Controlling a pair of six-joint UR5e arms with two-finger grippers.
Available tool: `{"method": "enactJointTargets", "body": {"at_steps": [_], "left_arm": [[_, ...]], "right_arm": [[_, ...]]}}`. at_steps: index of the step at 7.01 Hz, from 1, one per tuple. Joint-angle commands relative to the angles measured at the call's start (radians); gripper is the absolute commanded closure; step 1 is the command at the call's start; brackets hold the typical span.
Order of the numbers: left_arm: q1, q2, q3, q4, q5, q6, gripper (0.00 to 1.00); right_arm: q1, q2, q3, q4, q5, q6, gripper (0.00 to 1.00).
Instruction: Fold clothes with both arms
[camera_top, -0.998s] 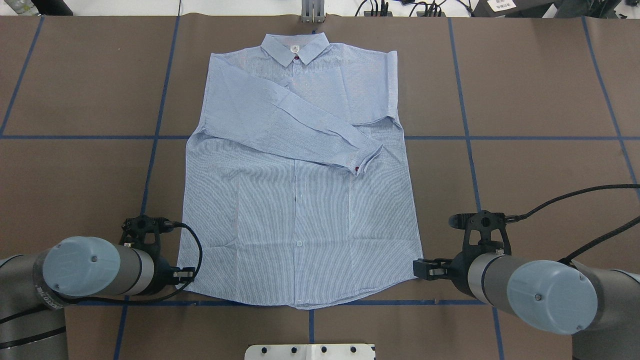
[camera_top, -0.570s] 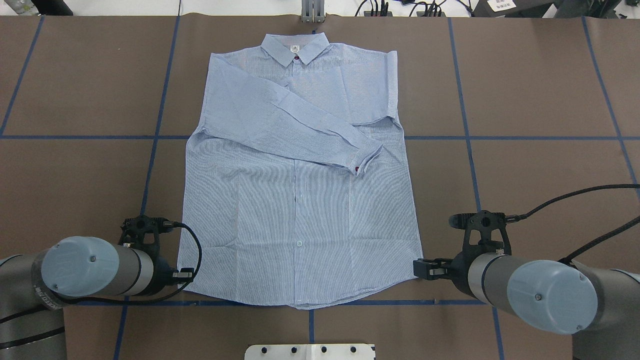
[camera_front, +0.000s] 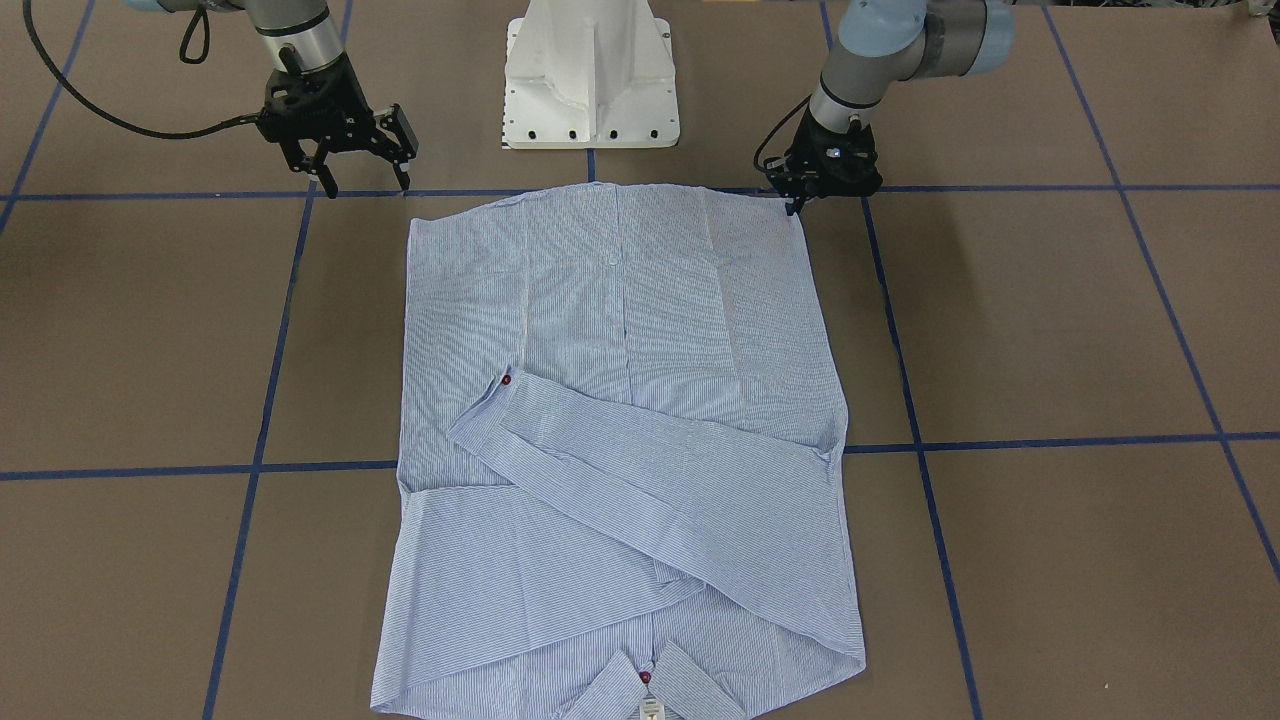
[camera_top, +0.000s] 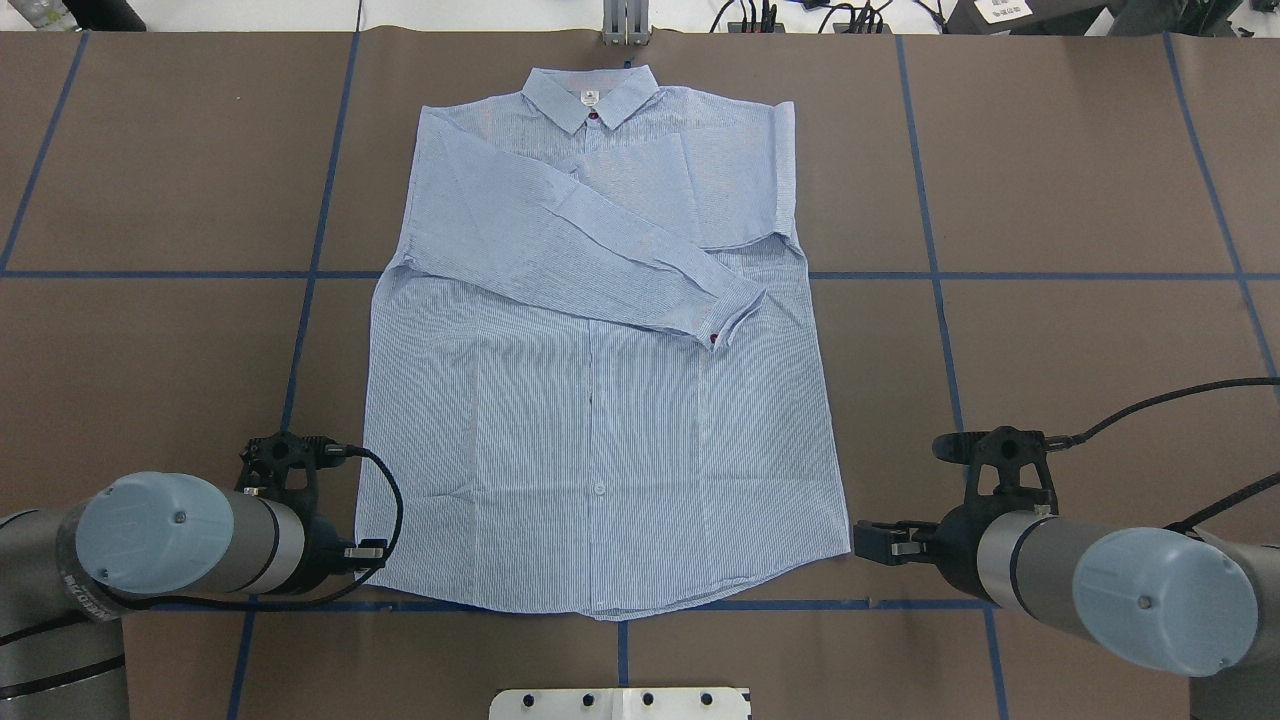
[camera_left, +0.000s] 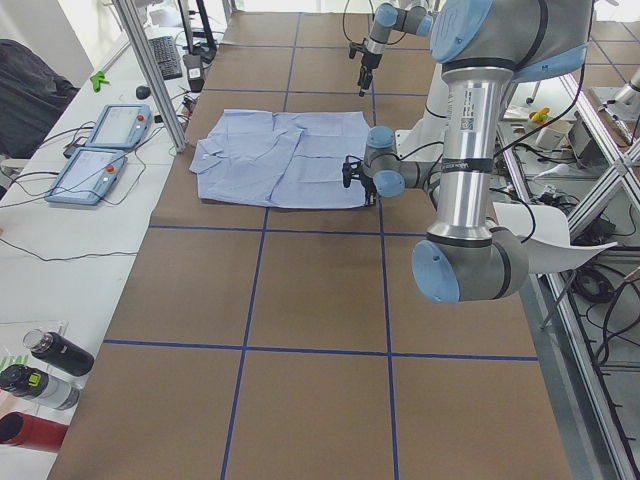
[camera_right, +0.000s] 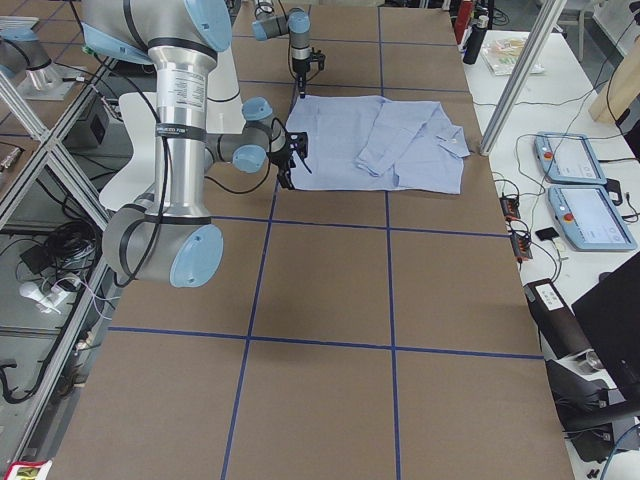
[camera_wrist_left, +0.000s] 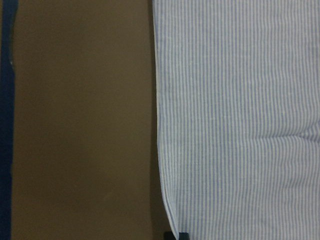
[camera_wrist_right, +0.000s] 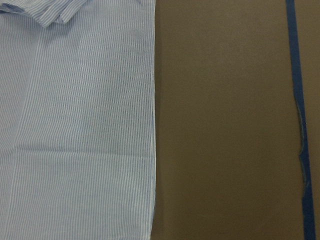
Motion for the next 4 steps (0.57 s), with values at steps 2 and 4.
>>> {"method": "enactJointTargets", "body": {"at_steps": [2, 4], "left_arm": [[0.0, 0.001, -0.021, 0.0, 0.006, -0.01, 1.0], [0.0, 0.001, -0.03, 0.003, 0.014, -0.011, 1.0]], "right_arm": [[-0.008, 0.031, -0.072, 0.073, -0.025, 0.138, 0.03], [-0.075, 0.104, -0.135, 0.07, -0.153, 0.229, 0.06]]}}
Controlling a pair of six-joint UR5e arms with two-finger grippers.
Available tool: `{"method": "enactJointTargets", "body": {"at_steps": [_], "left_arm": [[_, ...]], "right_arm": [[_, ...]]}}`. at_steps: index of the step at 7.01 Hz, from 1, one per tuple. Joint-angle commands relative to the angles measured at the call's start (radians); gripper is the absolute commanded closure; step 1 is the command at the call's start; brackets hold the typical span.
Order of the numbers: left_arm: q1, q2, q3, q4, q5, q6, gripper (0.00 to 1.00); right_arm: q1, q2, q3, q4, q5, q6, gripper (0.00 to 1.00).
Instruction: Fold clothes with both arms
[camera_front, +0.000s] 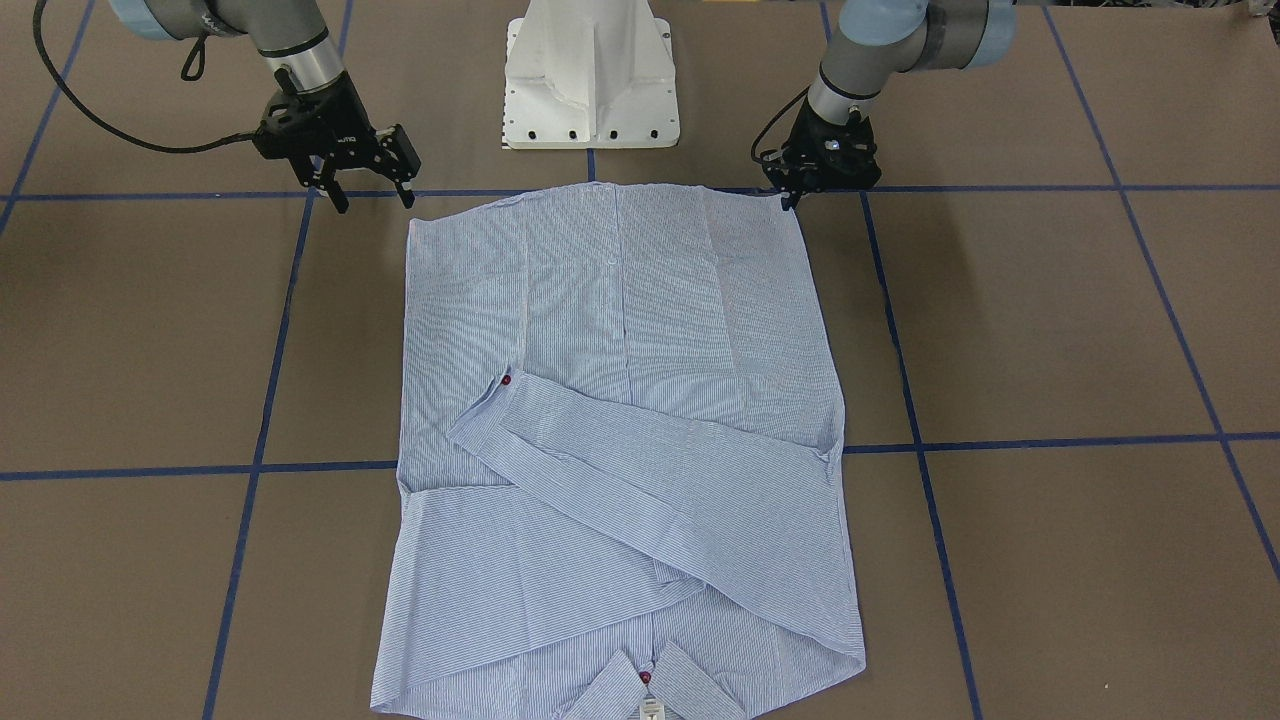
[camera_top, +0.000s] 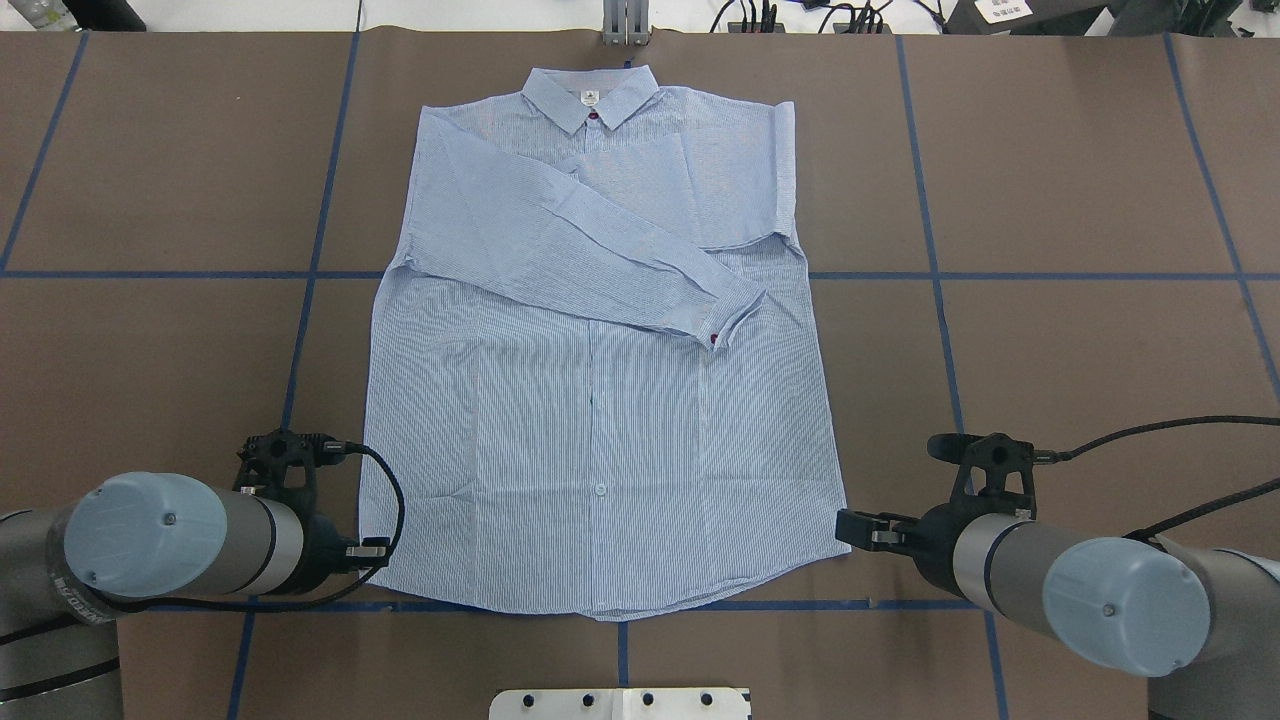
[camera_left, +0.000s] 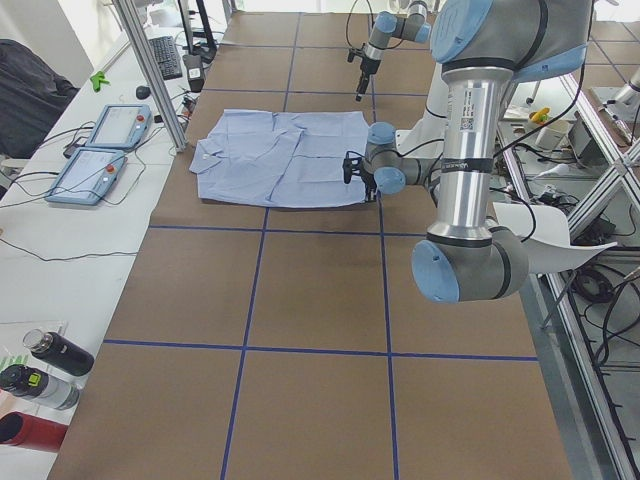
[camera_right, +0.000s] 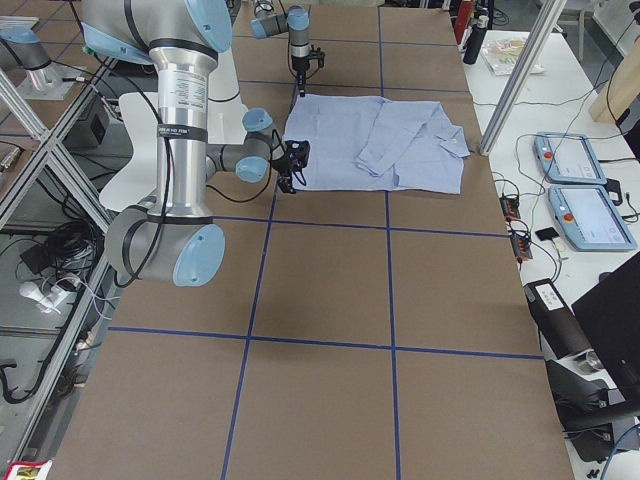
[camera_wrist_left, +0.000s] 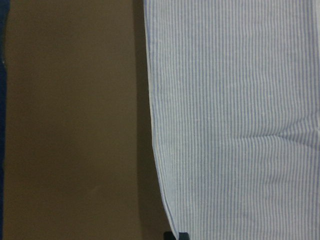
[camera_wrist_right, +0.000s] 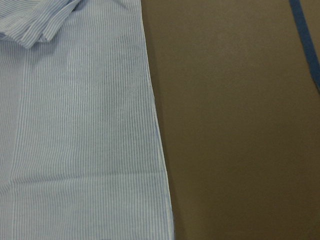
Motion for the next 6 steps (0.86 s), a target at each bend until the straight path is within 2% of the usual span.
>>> {"method": "enactJointTargets", "body": {"at_steps": [1, 3, 5, 6], "left_arm": [[0.0, -0.001, -0.007, 0.002, 0.008, -0.001, 1.0], [0.0, -0.001, -0.005, 0.002, 0.008, -0.001, 1.0], [0.0, -0.001, -0.007, 0.003, 0.009, -0.001, 1.0], [0.0, -0.001, -0.007, 0.003, 0.009, -0.003, 1.0]], "right_arm": [[-0.078, 0.031, -0.034, -0.01, -0.13, 0.067, 0.12], [-0.098, 0.031, -0.045, -0.011, -0.166, 0.086, 0.37], [-0.11, 0.033, -0.055, -0.011, -0.184, 0.086, 0.44], [-0.122, 0.034, -0.065, -0.011, -0.185, 0.086, 0.44]]}}
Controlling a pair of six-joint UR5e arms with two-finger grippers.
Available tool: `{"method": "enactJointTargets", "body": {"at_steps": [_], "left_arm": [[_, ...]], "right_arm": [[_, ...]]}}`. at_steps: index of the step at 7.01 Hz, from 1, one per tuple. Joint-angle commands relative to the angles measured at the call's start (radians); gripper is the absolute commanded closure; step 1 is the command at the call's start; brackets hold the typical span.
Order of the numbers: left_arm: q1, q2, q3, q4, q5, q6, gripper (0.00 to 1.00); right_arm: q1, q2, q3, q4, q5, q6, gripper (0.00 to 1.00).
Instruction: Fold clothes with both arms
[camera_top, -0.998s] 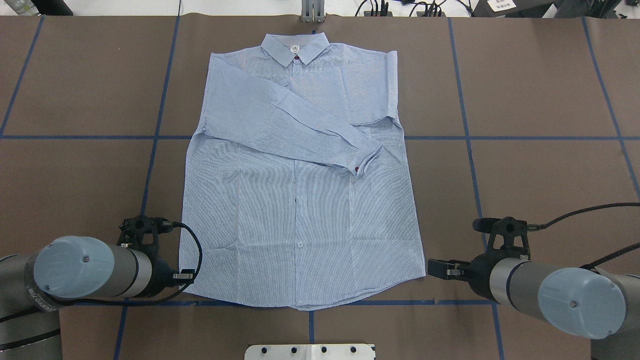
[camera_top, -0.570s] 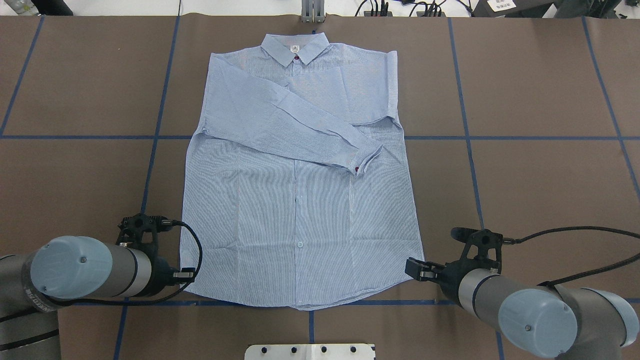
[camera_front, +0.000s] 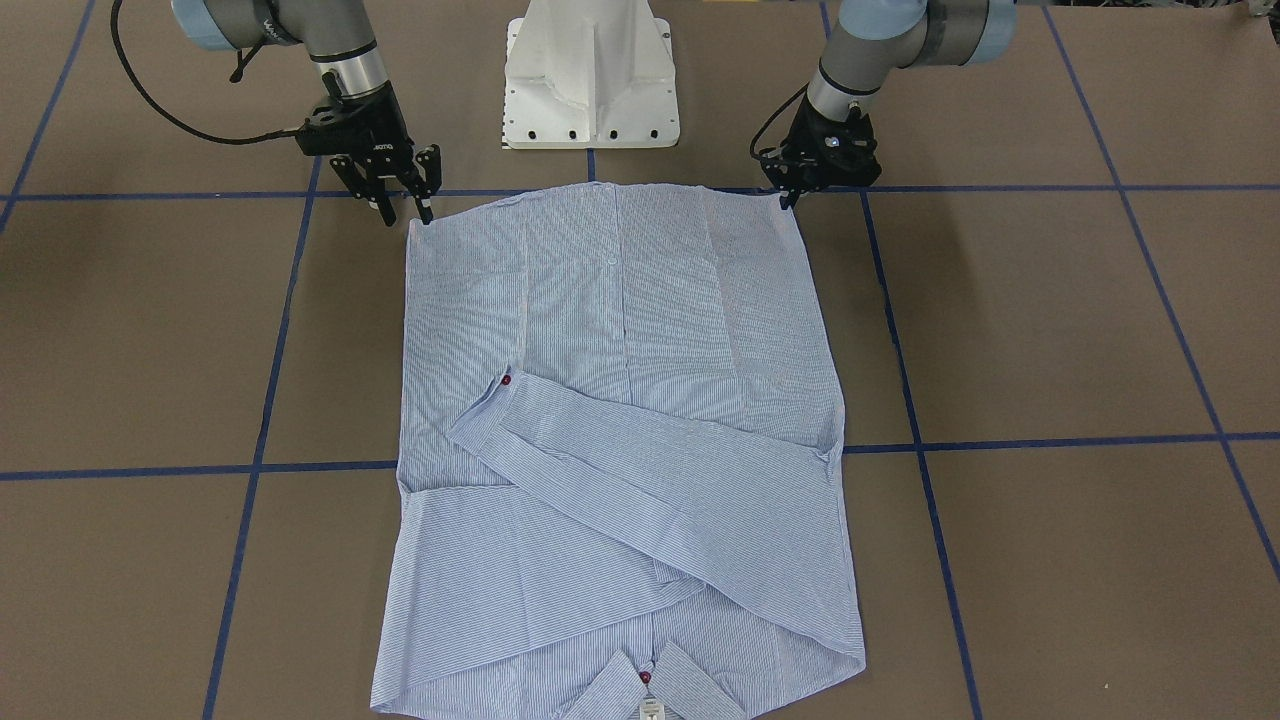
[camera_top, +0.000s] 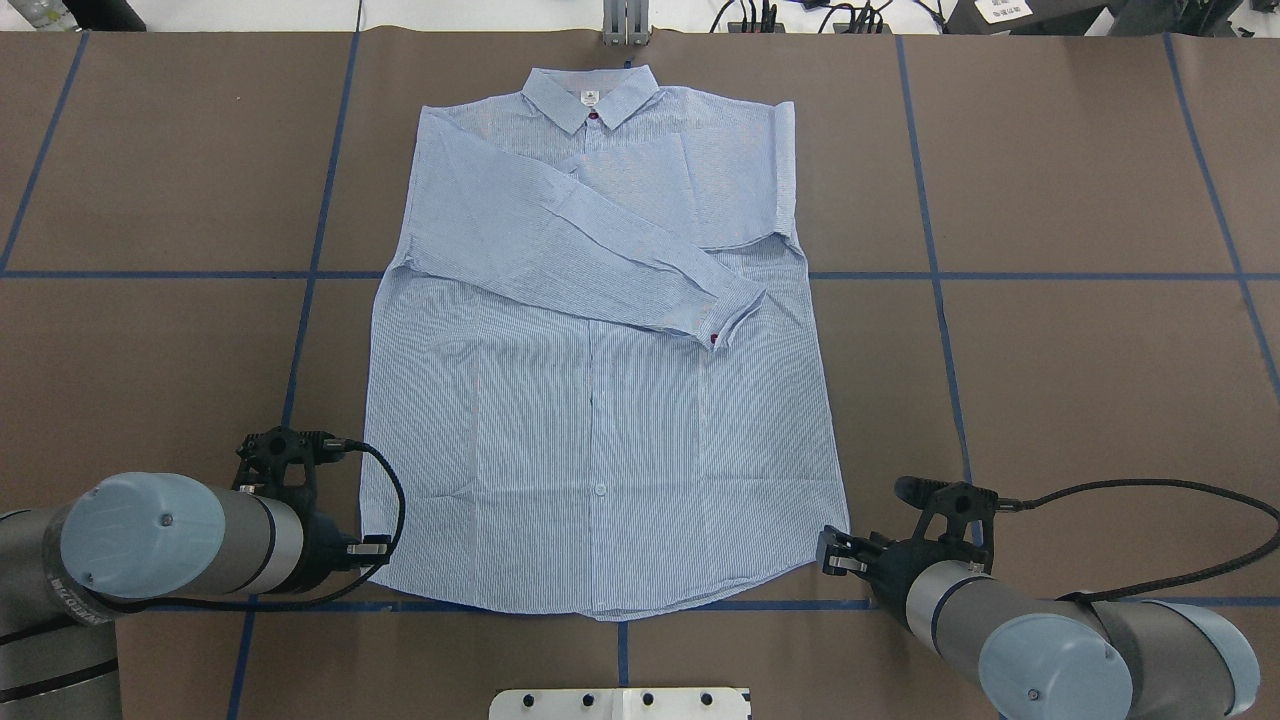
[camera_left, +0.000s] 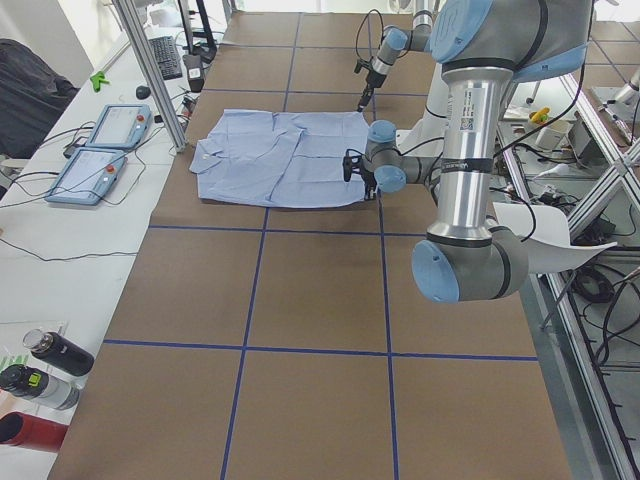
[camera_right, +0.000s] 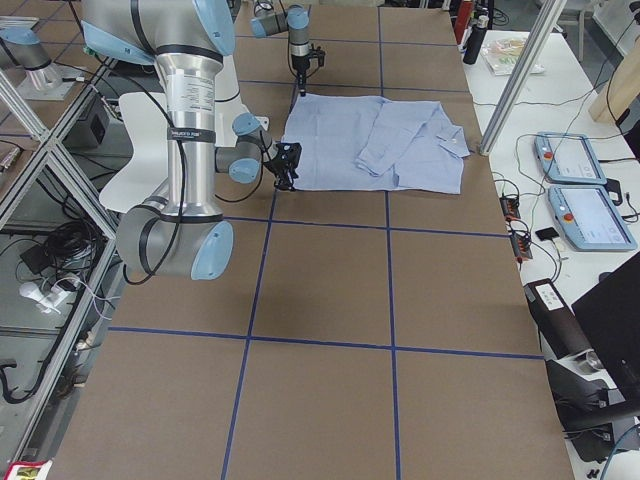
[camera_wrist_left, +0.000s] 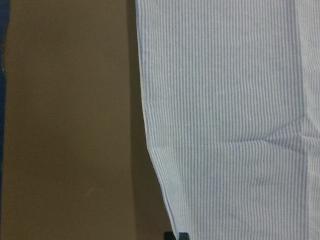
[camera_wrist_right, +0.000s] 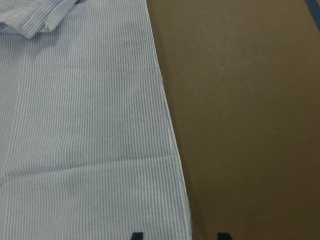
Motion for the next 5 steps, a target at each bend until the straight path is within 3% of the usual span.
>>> {"method": "enactJointTargets", "body": {"at_steps": [1, 3, 4, 5], "left_arm": [[0.0, 0.0, 0.0, 0.0, 0.001, -0.003, 1.0], [0.0, 0.0, 0.0, 0.0, 0.001, -0.003, 1.0], [0.0, 0.0, 0.0, 0.0, 0.001, -0.003, 1.0], [0.0, 0.0, 0.0, 0.0, 0.001, -0.003, 1.0]], "right_arm": [[-0.017, 0.002, -0.014, 0.0, -0.013, 0.0, 0.44], [-0.031, 0.005, -0.016, 0.0, -0.011, -0.001, 0.5], [-0.034, 0.012, -0.016, -0.002, -0.011, -0.001, 0.68], [-0.034, 0.017, -0.017, -0.002, -0.011, -0.003, 0.78]]}}
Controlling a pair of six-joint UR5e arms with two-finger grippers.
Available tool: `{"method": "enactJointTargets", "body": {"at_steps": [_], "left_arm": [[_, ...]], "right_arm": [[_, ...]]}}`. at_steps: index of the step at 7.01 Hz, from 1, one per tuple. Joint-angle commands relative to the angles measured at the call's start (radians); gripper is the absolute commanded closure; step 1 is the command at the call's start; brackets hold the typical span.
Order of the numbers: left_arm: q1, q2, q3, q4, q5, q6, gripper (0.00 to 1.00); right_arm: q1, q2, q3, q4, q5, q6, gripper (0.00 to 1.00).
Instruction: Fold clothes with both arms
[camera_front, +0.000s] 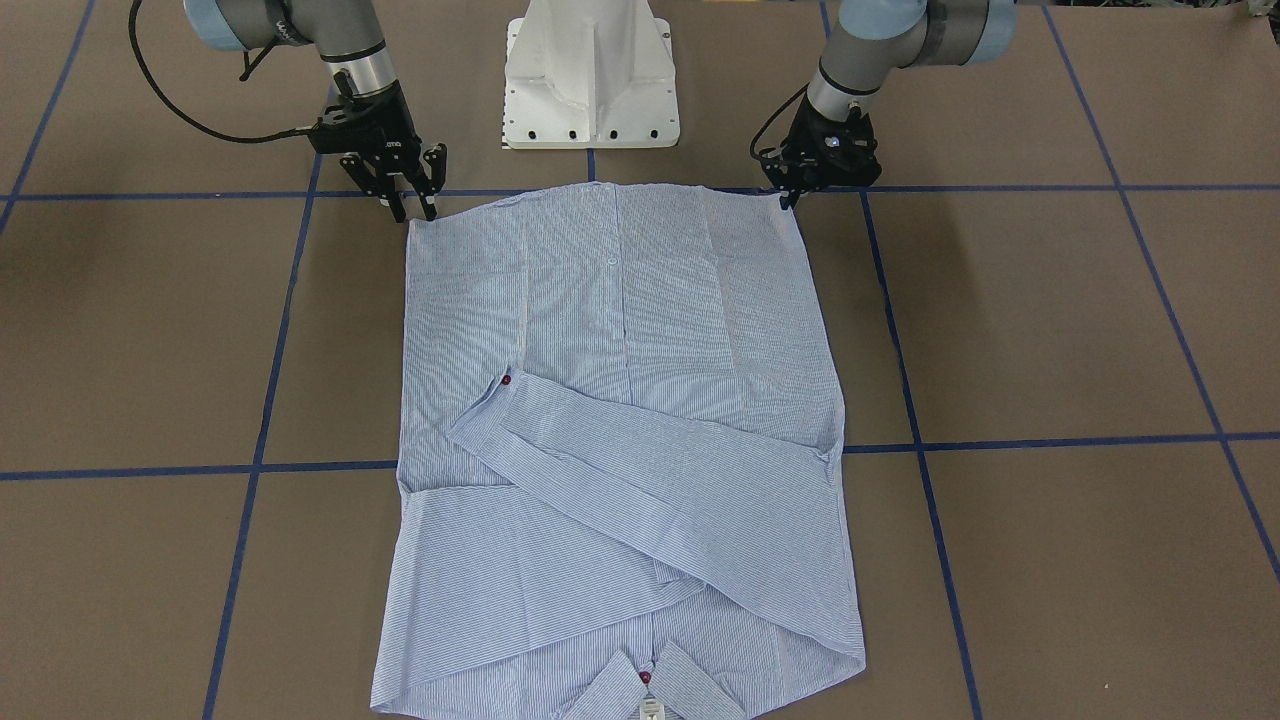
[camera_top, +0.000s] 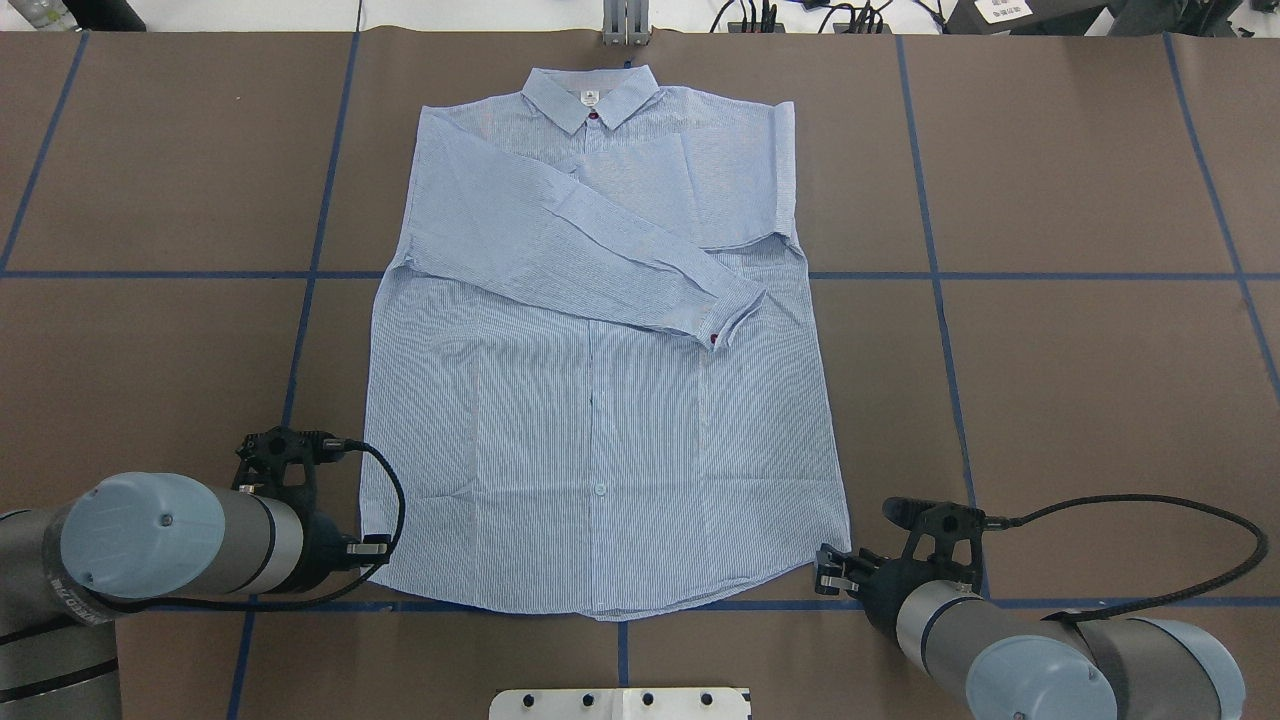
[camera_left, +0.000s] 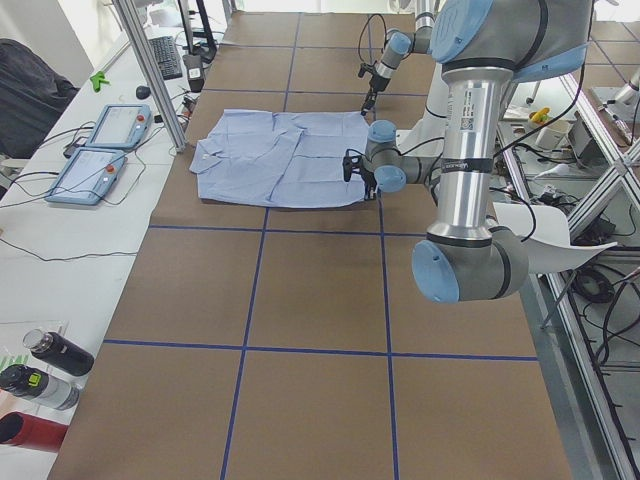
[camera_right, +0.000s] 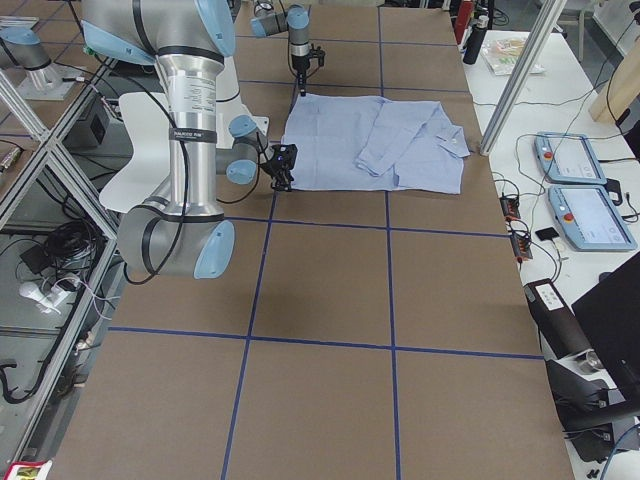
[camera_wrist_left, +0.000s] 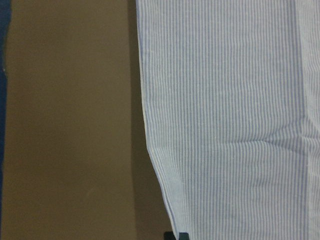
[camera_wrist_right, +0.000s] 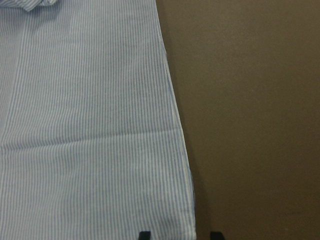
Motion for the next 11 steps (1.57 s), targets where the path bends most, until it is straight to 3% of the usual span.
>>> {"method": "enactJointTargets", "body": {"at_steps": [1, 4, 6, 10, 11], "left_arm": [[0.0, 0.002, 0.0, 0.0, 0.0, 0.001, 1.0], [0.0, 0.002, 0.002, 0.002, 0.0, 0.0, 1.0], [0.0, 0.002, 0.0, 0.002, 0.0, 0.001, 1.0], [0.0, 0.0, 0.0, 0.002, -0.003, 0.0, 1.0], [0.0, 0.0, 0.0, 0.002, -0.003, 0.0, 1.0]], "right_arm": [[-0.002, 0.006, 0.002, -0.037, -0.001, -0.006, 0.79], [-0.002, 0.003, 0.0, -0.066, -0.023, -0.021, 0.79], [-0.002, 0.028, -0.001, -0.074, -0.024, -0.021, 1.0], [0.007, 0.032, 0.038, -0.092, -0.023, -0.024, 1.0], [0.009, 0.034, 0.049, -0.132, -0.021, -0.04, 0.86]]}}
